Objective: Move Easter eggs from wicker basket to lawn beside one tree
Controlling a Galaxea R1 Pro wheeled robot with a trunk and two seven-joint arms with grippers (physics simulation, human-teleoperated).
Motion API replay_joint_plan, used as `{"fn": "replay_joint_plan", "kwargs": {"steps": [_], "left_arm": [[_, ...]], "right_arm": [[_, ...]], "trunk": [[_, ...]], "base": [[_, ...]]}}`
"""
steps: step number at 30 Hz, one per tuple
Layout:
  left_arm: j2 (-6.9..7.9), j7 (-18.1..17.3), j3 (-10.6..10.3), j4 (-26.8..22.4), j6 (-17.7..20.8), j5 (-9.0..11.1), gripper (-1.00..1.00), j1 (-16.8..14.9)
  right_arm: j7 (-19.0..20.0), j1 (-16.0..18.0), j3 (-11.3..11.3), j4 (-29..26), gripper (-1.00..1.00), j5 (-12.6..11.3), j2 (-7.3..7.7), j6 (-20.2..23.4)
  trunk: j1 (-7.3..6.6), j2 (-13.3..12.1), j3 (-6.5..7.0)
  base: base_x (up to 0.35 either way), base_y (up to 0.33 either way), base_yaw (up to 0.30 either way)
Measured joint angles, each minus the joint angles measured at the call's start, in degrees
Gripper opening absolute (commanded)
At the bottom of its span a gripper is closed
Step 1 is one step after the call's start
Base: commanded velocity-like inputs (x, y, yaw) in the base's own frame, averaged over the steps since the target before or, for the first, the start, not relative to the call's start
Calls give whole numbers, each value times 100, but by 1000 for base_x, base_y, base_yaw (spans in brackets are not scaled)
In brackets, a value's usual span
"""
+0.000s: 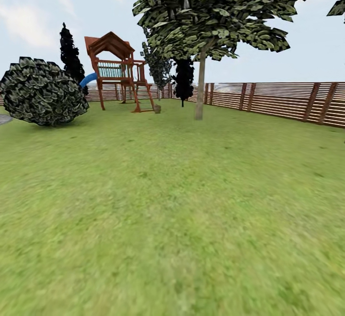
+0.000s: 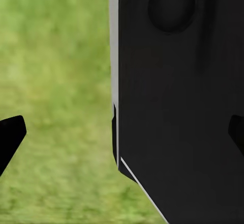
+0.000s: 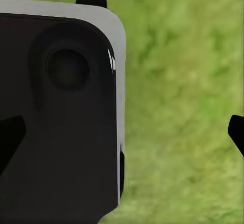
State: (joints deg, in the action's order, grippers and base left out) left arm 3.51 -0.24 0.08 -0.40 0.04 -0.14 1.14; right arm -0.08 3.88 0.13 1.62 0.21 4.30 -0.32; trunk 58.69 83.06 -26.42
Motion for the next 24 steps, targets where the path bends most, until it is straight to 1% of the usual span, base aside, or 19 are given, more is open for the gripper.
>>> {"fn": "replay_joint_plan", "kwargs": {"steps": [7,14,16,24], "left_arm": [[0,0,0,0,-1,-1,100,0],[0,0,0,0,0,1,100,0],[0,0,0,0,0,-1,100,0],[0,0,0,0,0,0,100,0]], "right_arm": [[0,0,2,2,100,1,0,0],[8,-1,-3,1,100,2,0,-2],[8,0,-2,2,100,2,0,-1],[1,0,2,2,100,2,0,0]], "trunk": [[0,0,0],[0,0,0],[0,0,0],[0,0,0]], "base": [[309,125,-22],[308,120,-240],[308,116,-116],[308,114,-12]]}}
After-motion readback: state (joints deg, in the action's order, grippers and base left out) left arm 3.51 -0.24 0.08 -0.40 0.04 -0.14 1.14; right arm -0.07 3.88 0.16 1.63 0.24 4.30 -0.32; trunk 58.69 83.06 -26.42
